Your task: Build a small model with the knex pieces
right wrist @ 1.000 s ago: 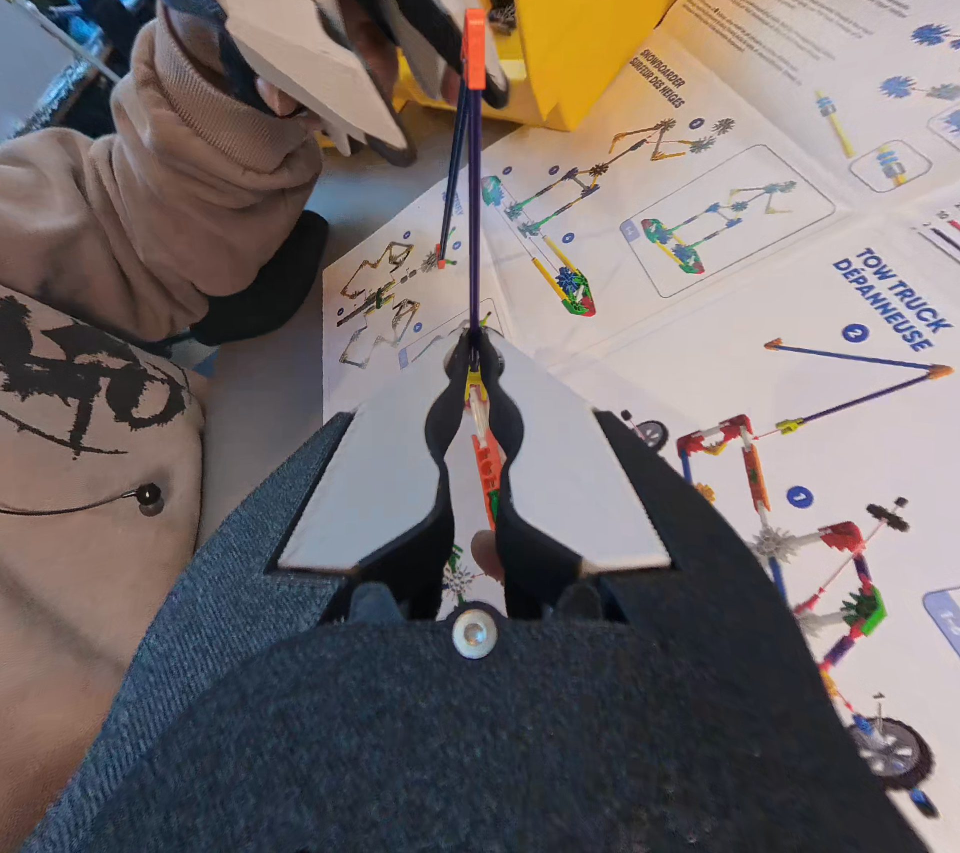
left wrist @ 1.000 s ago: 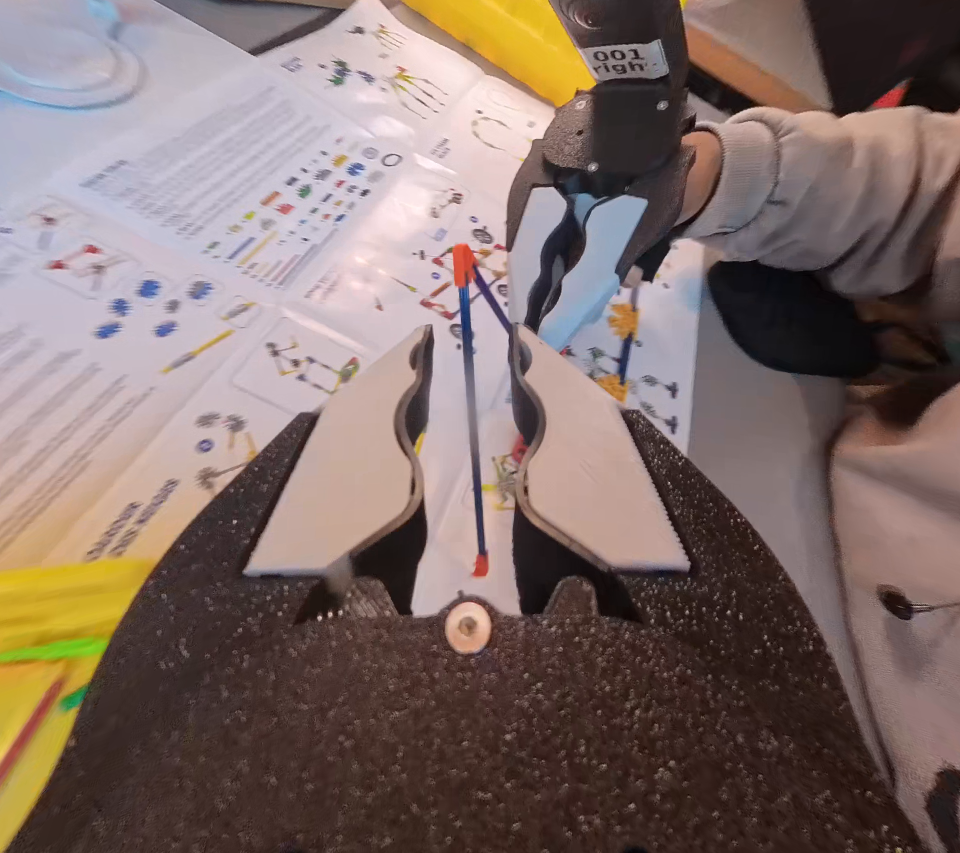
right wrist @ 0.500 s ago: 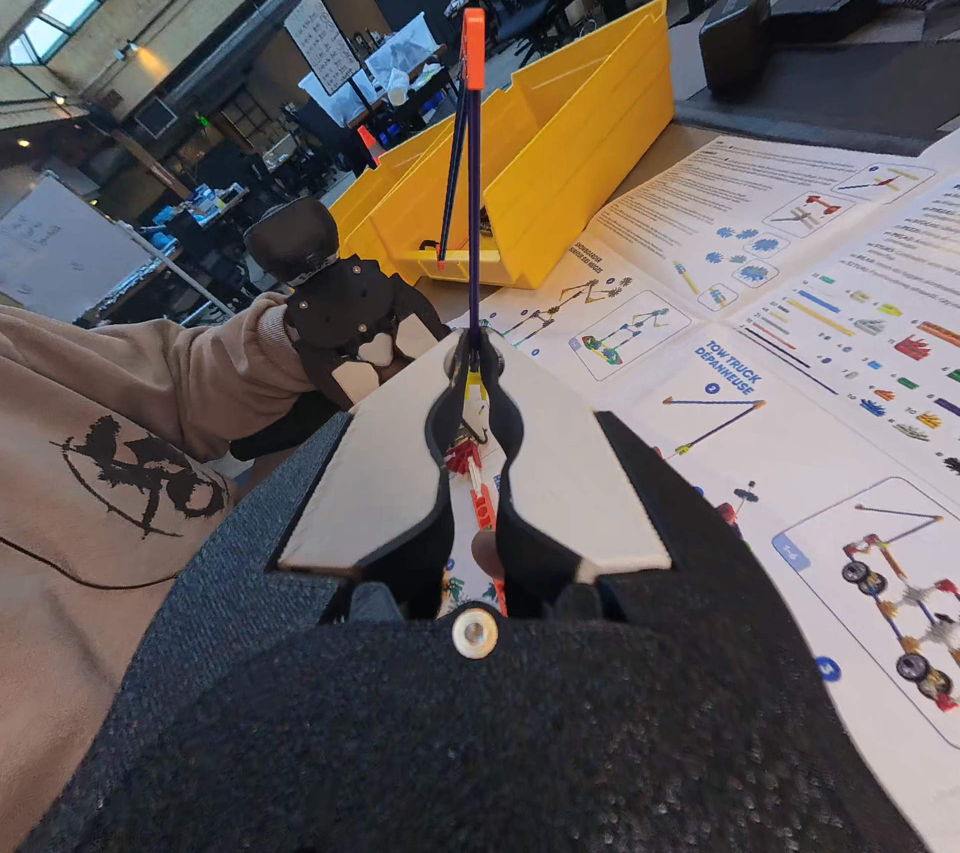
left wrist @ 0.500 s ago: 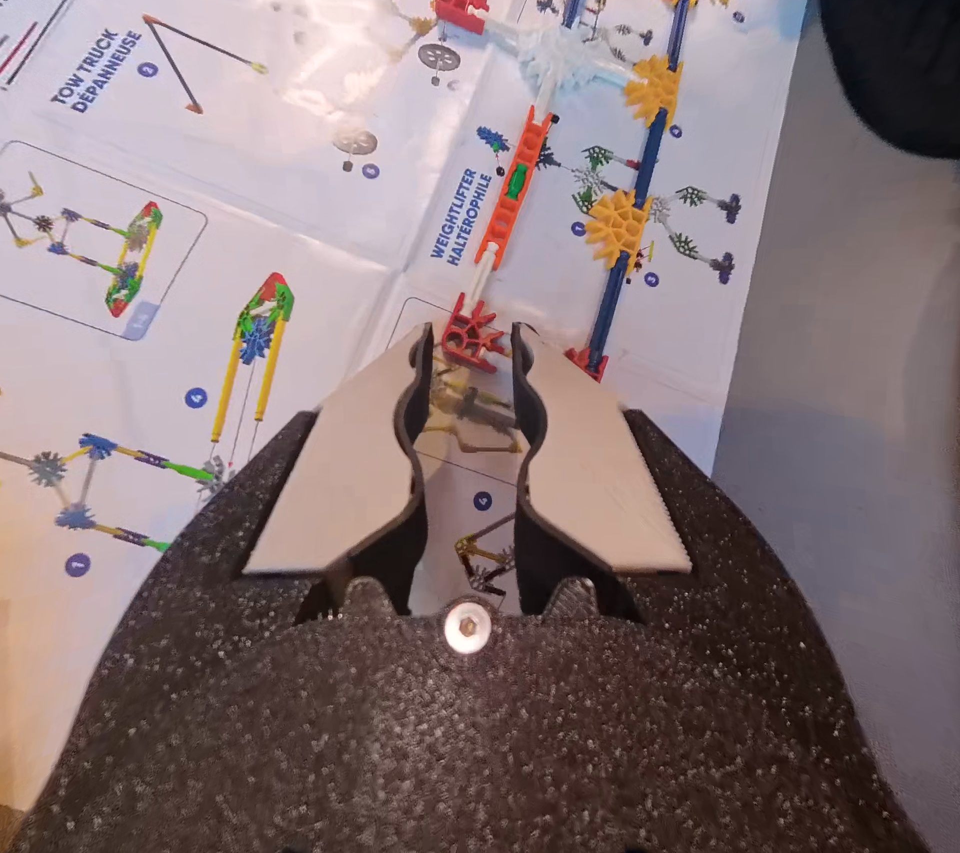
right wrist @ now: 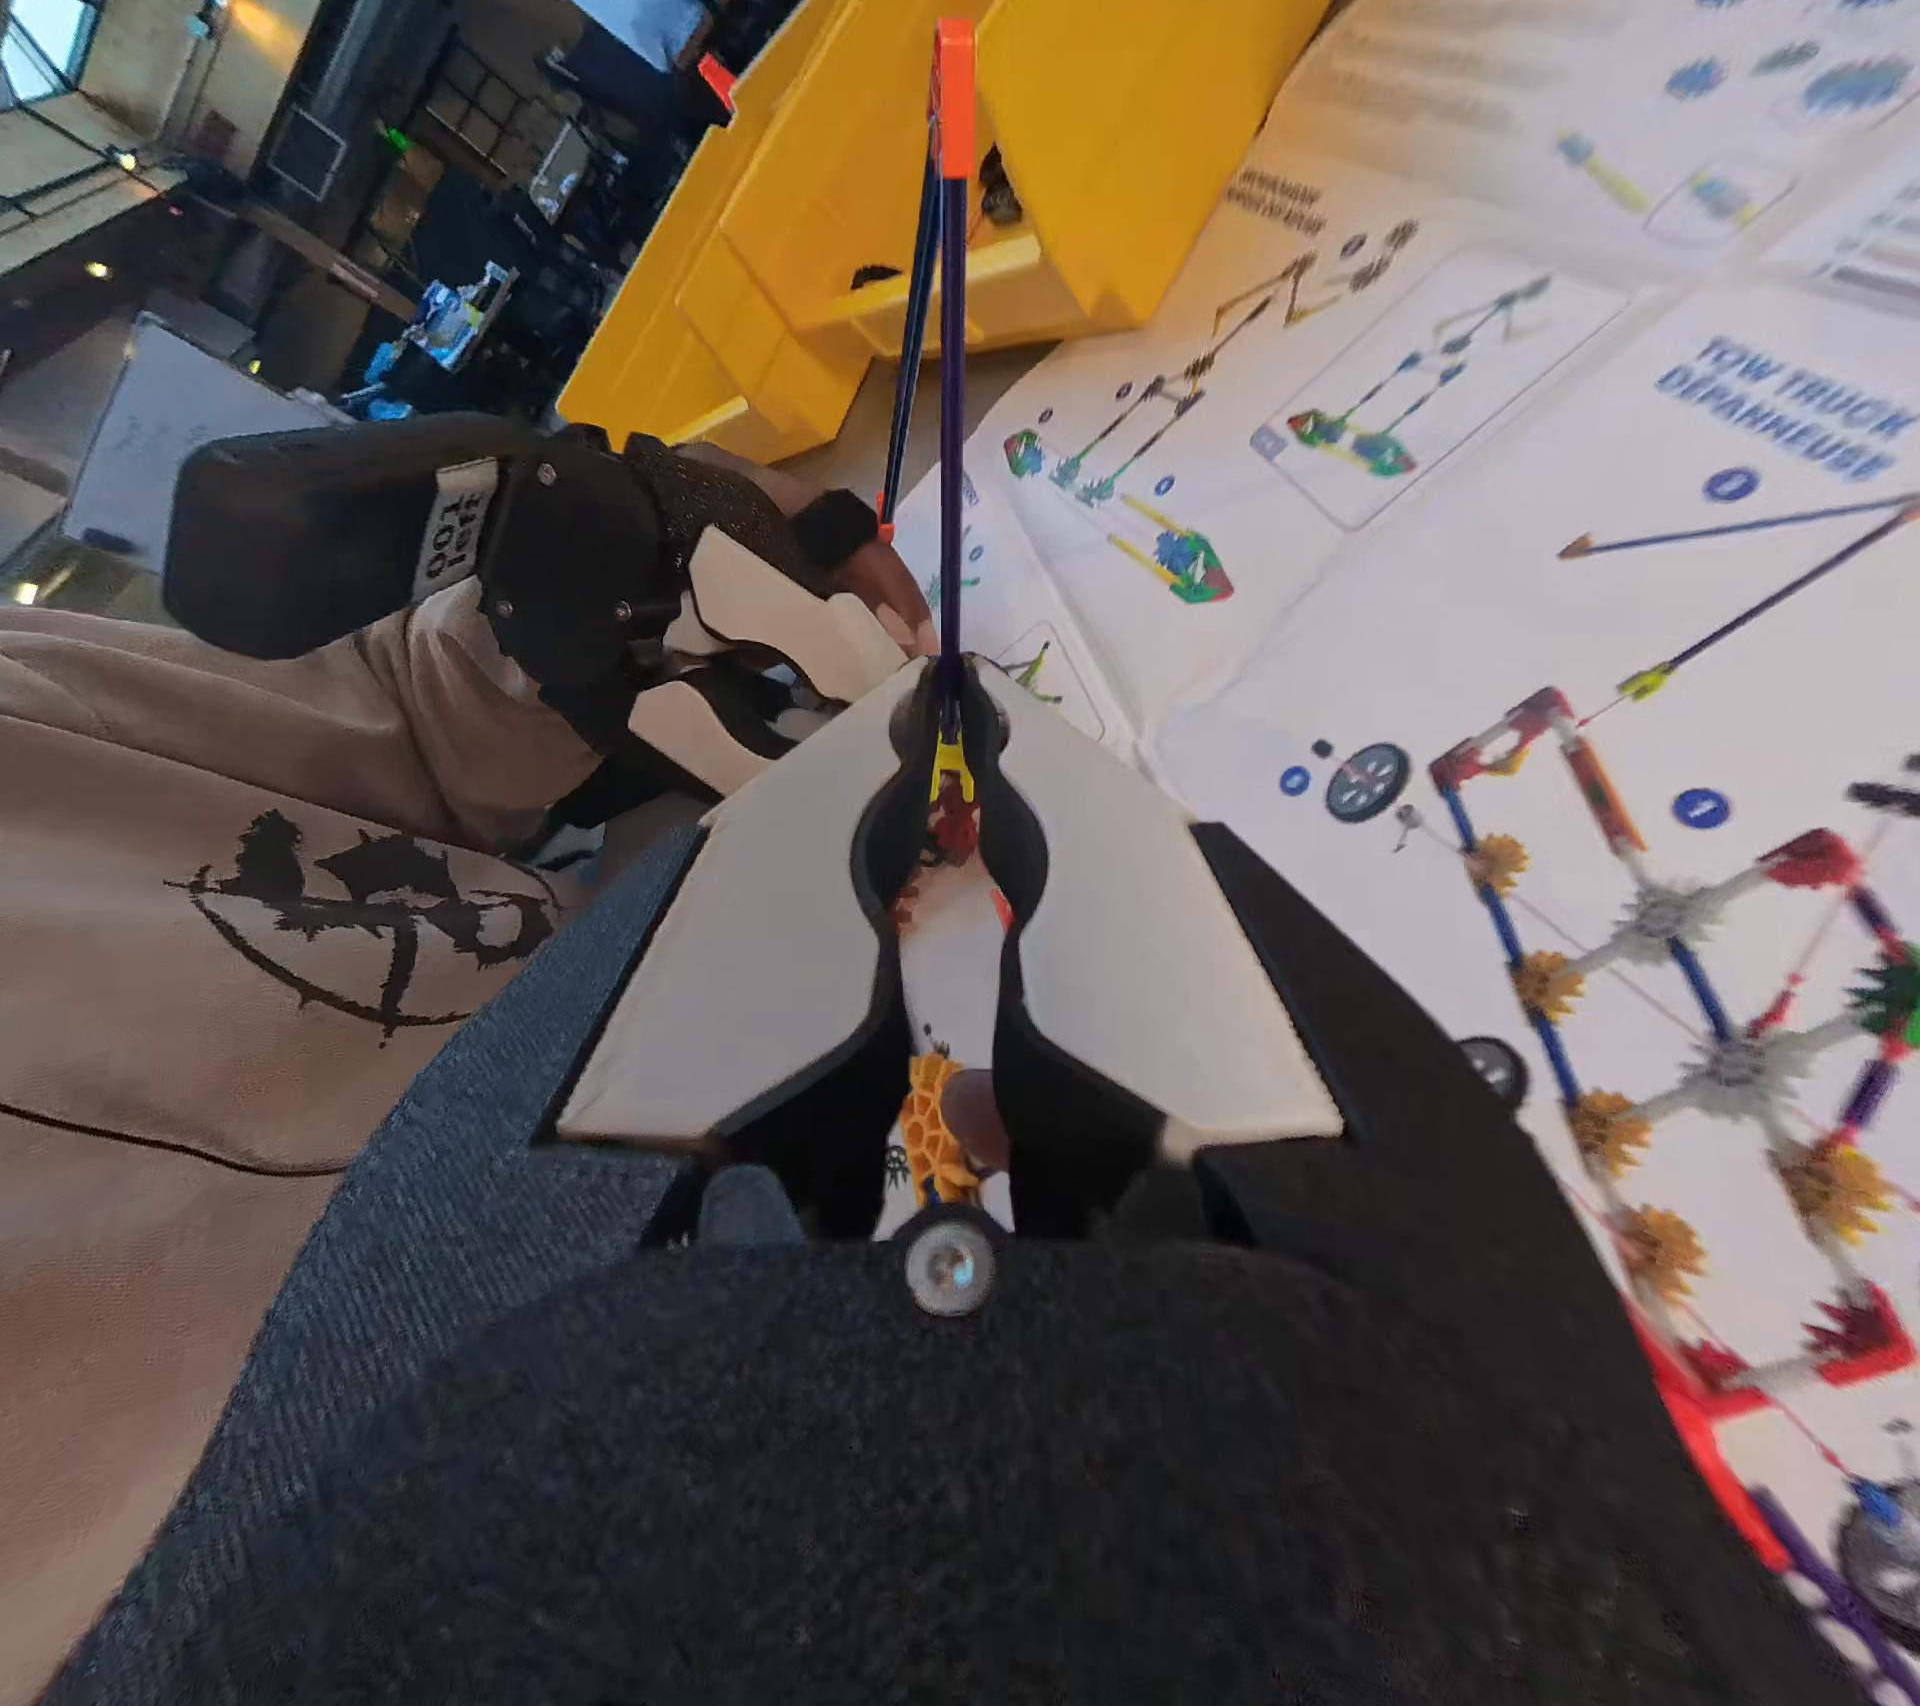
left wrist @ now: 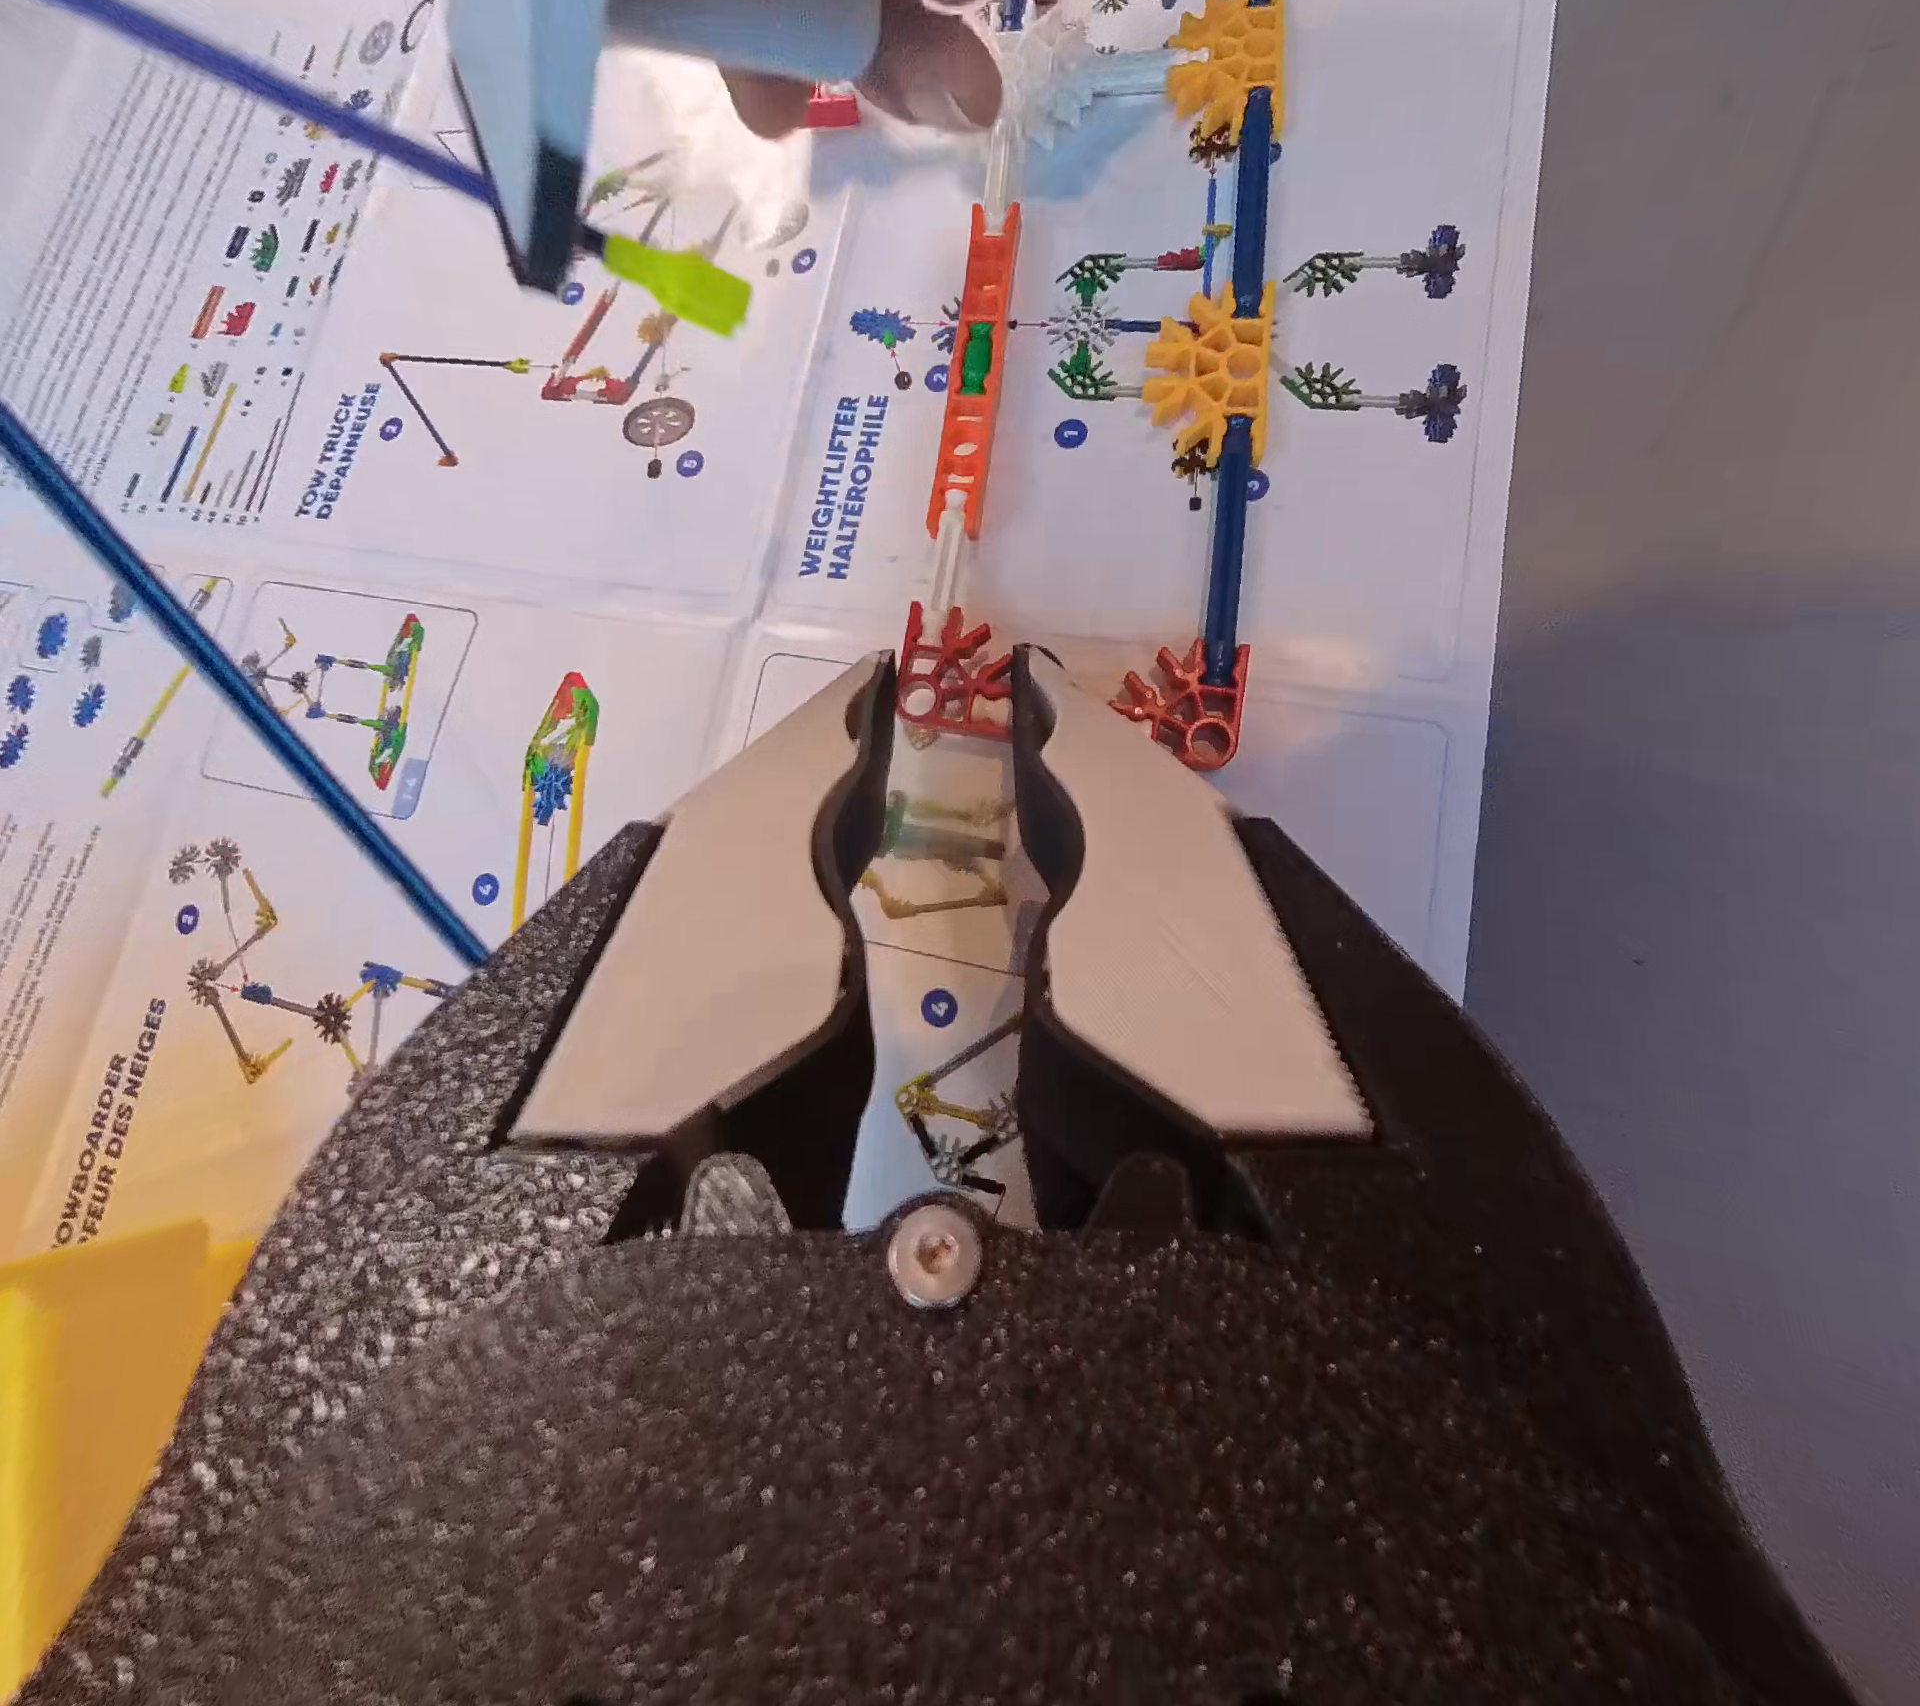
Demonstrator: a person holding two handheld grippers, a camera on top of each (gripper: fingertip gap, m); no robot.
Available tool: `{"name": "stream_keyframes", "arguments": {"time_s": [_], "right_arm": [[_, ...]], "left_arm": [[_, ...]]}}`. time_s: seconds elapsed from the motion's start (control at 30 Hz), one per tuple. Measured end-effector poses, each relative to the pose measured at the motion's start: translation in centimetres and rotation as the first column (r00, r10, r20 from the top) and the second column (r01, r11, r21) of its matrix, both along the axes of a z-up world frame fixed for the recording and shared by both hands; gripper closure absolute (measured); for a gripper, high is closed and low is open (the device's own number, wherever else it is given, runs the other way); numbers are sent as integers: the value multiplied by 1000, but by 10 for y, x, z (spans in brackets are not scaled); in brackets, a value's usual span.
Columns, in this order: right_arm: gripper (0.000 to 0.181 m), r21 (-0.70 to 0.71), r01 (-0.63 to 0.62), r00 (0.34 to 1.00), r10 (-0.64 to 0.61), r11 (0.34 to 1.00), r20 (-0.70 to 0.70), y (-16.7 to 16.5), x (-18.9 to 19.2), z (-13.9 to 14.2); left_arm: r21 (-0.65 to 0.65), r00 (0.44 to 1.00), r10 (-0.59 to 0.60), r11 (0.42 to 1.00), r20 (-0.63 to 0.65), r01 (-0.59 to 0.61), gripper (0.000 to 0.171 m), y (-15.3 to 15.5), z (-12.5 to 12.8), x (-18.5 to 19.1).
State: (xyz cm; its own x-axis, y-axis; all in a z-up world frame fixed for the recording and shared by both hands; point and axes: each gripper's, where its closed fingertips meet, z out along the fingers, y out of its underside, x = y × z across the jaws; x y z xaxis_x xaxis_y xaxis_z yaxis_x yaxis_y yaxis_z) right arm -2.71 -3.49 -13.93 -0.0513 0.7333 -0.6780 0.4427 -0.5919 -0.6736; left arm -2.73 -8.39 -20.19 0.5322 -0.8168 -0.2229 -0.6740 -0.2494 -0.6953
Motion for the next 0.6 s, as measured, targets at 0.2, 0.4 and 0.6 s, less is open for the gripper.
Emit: {"name": "stream_keyframes", "arguments": {"time_s": [0.2,0.4,0.6], "right_arm": [[179,-95,-45,987,59,994,150,-24,-12,-27],[179,-99,-47,984,63,994,167,-27,-17,-29],[180,-77,-98,989,106,992,102,-29,-22,-16]], "left_arm": [[12,1000,1,1000,-13,-1,171,-5,0,-1],[-16,988,42,999,149,-40,164,-4,30,-10],[-35,830,258,960,495,-277,154,43,88,-62]]}}
